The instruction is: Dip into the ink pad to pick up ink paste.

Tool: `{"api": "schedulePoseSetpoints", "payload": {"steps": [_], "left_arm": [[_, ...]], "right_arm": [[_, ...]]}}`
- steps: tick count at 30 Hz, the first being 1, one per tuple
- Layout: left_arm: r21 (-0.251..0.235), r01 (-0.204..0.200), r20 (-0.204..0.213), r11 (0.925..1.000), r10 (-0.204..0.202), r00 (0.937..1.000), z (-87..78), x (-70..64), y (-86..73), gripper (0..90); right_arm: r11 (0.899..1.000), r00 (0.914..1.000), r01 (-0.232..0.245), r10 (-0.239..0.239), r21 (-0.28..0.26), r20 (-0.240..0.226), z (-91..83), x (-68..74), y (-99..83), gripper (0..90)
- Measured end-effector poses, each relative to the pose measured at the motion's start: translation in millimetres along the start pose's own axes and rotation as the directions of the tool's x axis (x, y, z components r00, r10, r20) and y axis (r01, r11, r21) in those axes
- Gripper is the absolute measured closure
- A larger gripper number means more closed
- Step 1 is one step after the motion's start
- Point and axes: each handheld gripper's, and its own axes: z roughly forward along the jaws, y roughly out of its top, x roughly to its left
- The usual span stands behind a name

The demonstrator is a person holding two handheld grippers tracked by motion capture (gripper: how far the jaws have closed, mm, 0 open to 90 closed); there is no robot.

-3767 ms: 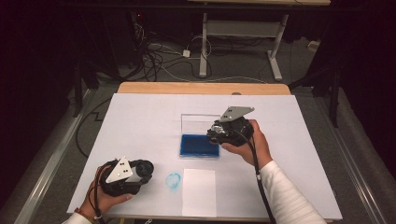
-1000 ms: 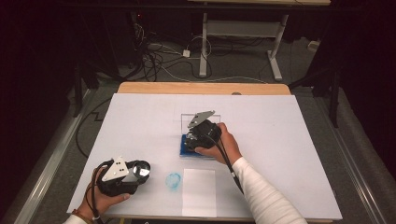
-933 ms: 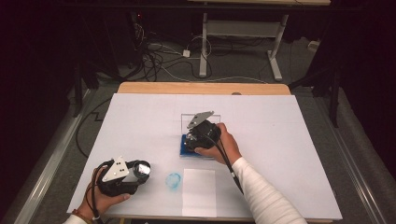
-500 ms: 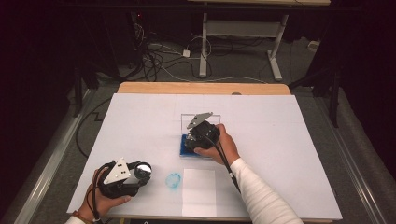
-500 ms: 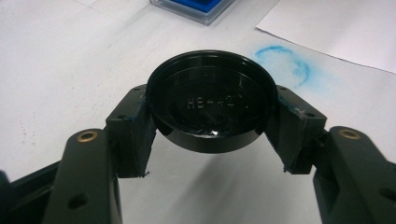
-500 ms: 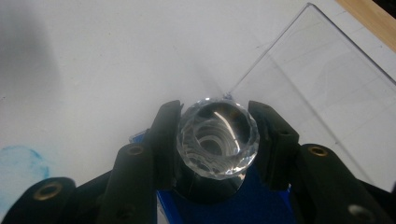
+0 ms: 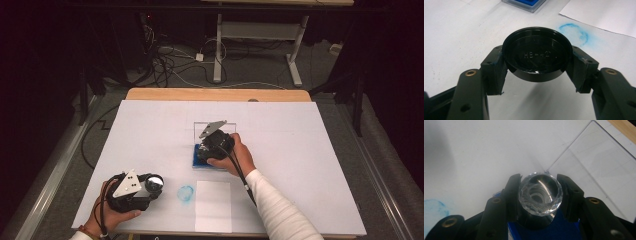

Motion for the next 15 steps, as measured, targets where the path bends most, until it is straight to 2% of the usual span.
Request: {"api": "schedulePoseSetpoints", "payload": {"steps": [6,10,15], "left_arm": [[0.007,-0.006,0.004,1.0,0.006,1.0,1.3,-0.9,0.4,36.5],[0.01,-0.01,0.006,0.9999,0.01,0.9999,1.8,-1.4,0.4,36.6],[0.01,-0.014,0.005,0.9999,0.013,0.9999,1.4,-2.1,0.9,36.5]], "right_arm": [[0.999,0.9991,-0.037,0.036,-0.011,-0.023,0.8,-4.9,-3.5,57.0],[1.0,0.9999,-0.01,0.01,-0.005,-0.01,1.4,-2.5,-2.6,57.0],[1.0,0.9998,-0.02,0.02,-0.005,0.0,1.2,-0.5,-3.3,57.0]]}}
